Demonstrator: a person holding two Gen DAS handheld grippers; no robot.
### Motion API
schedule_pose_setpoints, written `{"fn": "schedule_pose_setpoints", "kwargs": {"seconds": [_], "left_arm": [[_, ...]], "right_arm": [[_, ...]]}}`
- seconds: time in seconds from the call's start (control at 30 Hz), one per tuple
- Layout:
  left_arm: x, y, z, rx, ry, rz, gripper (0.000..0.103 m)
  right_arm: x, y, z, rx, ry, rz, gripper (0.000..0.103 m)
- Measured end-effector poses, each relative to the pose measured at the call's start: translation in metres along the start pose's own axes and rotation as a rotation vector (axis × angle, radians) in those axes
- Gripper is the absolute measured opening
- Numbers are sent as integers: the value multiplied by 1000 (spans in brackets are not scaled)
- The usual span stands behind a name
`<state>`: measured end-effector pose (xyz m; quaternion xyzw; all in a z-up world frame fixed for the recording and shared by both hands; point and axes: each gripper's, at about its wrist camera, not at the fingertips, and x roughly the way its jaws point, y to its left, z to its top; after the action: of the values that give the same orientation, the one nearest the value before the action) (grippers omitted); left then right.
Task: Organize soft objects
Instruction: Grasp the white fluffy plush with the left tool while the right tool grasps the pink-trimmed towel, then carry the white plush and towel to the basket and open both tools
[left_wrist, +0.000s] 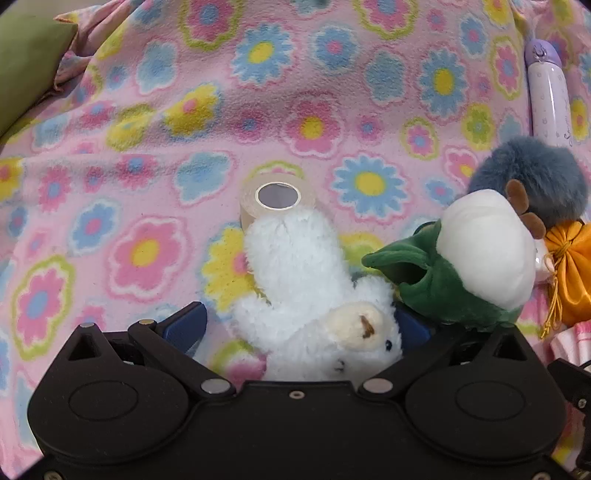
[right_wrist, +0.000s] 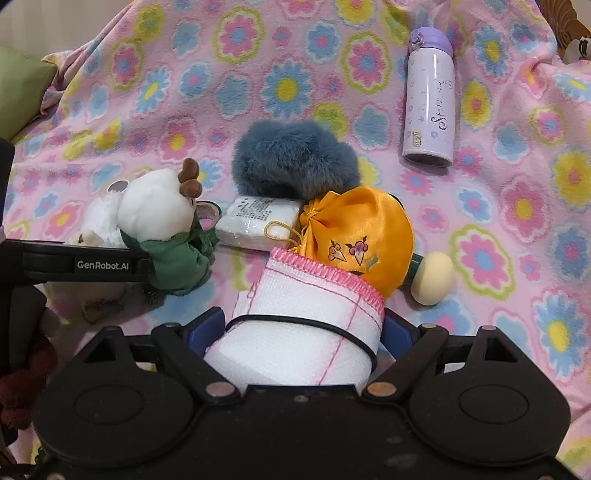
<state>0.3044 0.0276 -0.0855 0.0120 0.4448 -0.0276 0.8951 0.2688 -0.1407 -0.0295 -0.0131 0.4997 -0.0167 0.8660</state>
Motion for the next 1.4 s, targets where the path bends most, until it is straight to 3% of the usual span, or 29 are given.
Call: {"fn": "schedule_pose_setpoints", "kwargs": {"seconds": [0.2,0.27,0.4,0.53,0.77,0.83,0.93,1.4], "left_arm": [[-3,0,-1,-2,-15,-12,99],[-5,-1,-2,-6,-29,-15,93],[-12,-6,-3,12,-54,-34,70],[-13,-3,-1,-16,-65,-45,60],[-29,7,0,-75,-69,-91,57],[-41,3,-2,-52,-81,-80,57],[-57,-4,-6,-25,-92,-81,57],[-143,-33,-52,35,-99,-92,57]], "right_arm": [[12,-3,-3,22,32,26,91],[17,-9,-4,60,49,43,94],[19,-11,-5,77,46,62,101],[20,-9,-7,92,41,63,103],[15,-13,-9,84,41,93,102],[12,-13,-8,82,39,74,89],[4,-14,-8,74,38,79,85],[-76,-18,-35,94,-20,145,85]]}}
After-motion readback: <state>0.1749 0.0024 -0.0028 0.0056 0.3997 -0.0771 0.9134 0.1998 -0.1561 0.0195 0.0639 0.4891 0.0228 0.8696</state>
